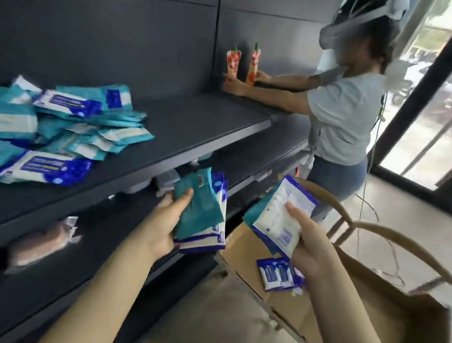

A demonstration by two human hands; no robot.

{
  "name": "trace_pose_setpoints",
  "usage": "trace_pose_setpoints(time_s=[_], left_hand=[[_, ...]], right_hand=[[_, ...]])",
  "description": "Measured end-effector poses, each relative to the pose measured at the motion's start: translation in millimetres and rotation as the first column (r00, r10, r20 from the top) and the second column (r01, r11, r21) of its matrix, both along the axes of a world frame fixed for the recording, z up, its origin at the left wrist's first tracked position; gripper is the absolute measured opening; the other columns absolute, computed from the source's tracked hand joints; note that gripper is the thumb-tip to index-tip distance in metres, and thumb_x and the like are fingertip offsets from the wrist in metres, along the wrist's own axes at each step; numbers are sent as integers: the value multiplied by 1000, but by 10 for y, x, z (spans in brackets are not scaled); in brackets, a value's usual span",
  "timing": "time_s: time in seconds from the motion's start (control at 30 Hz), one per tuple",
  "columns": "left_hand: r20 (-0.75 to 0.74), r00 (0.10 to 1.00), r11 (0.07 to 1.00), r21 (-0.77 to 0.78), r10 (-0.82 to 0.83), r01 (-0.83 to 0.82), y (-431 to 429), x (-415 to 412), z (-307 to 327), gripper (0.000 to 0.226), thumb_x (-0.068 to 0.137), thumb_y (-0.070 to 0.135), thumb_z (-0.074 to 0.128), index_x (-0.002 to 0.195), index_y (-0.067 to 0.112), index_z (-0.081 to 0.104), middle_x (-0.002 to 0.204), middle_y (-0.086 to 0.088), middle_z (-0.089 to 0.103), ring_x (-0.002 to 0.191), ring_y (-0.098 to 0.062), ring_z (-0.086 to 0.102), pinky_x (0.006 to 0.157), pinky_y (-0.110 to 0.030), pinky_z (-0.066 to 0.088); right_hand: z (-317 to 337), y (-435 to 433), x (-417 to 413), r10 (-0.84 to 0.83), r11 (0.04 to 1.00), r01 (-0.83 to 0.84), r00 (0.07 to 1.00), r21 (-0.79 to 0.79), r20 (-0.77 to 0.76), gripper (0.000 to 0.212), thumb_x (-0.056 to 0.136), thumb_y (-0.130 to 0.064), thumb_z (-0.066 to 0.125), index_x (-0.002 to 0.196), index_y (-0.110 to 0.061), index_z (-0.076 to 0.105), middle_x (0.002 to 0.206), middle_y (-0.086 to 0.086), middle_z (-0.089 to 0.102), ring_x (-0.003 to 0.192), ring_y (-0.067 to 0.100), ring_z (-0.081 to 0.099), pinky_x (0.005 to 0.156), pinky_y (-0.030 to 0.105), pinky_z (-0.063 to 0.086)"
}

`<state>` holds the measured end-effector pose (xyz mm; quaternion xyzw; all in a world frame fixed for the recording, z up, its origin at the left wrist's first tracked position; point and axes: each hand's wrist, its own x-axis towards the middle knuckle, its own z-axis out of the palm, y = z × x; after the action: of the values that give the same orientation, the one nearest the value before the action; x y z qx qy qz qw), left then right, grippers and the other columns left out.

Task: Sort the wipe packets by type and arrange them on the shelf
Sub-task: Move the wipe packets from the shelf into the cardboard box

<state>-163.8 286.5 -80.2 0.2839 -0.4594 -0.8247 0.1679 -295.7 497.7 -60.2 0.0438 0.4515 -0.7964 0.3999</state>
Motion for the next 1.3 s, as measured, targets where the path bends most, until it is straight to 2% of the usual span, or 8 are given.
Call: trace_pose_setpoints(time_s=[0.17, 0.33, 0.5, 0.67, 0.8, 0.97, 1.2, 1.3], left_hand=[[138, 975, 984, 7, -175, 175, 492, -591, -368, 24, 95, 28, 60, 114, 13, 64, 103, -8, 75, 83, -18, 74, 60, -30, 58], [247, 918, 950, 74, -312, 303, 651, -1152, -829, 27, 92, 28, 63, 118, 22, 63, 107, -2, 75, 91, -19, 73, 67, -34, 58], [331, 871, 930, 177, -363, 321, 661, -1659, -1294, 23, 94, 26, 60, 116, 21, 63, 108, -6, 74, 97, -24, 69, 70, -35, 55], [410, 846, 937, 215, -342, 275, 683, -2185, -1712, 26, 95, 23, 60, 120, 18, 61, 115, -10, 71, 106, -28, 66, 83, -40, 54], [470, 811, 937, 206, -348, 283, 700, -2613, -2039, 23, 94, 24, 61, 117, 22, 61, 116, -7, 71, 106, -26, 66, 91, -43, 53], [500, 780, 927, 210, -375, 311, 862, -3115, -2511, 16, 97, 18, 57, 112, 23, 61, 97, 6, 76, 89, -13, 71, 72, -29, 55], [668, 638, 924, 277, -383, 265, 1197, -3792, -3397, 21, 93, 24, 65, 113, 20, 59, 108, -6, 72, 96, -24, 69, 78, -36, 56], [743, 581, 943, 244, -332, 226, 1349, -4134, -3775, 24, 94, 22, 66, 115, 13, 58, 109, -9, 70, 94, -25, 68, 75, -34, 55]], right_hand=[[-538, 550, -391, -127, 991, 125, 990, 36, 66, 32, 93, -27, 57, 120, -11, 58, 101, 12, 74, 78, 24, 75, 59, 37, 62], [-1089, 721, -838, -212, 970, 181, 957, 163, 200, 42, 93, -26, 63, 133, -15, 55, 110, 13, 73, 79, 28, 76, 55, 37, 59], [-1556, 735, -1234, -323, 941, 275, 905, 199, 277, 35, 98, -18, 54, 132, -9, 56, 103, 15, 75, 76, 28, 76, 54, 34, 59], [-2115, 806, -1687, -430, 898, 365, 848, 247, 309, 43, 100, -18, 51, 142, -4, 49, 128, 20, 64, 81, 26, 75, 58, 35, 60], [-2509, 871, -1995, -474, 871, 377, 812, 315, 341, 38, 100, -16, 52, 136, -4, 52, 106, 15, 74, 74, 24, 75, 54, 33, 59], [-3051, 1037, -2453, -539, 807, 397, 797, 437, 271, 34, 97, -9, 58, 131, -7, 55, 120, 21, 69, 89, 31, 73, 67, 41, 61], [-3838, 1317, -3328, -497, 668, 282, 858, 688, 130, 13, 92, -12, 69, 103, -15, 66, 103, 16, 73, 92, 36, 70, 79, 44, 59], [-4146, 1415, -3829, -364, 640, 215, 930, 737, 45, 14, 91, -12, 69, 102, -21, 66, 108, 14, 72, 95, 34, 71, 85, 48, 58]])
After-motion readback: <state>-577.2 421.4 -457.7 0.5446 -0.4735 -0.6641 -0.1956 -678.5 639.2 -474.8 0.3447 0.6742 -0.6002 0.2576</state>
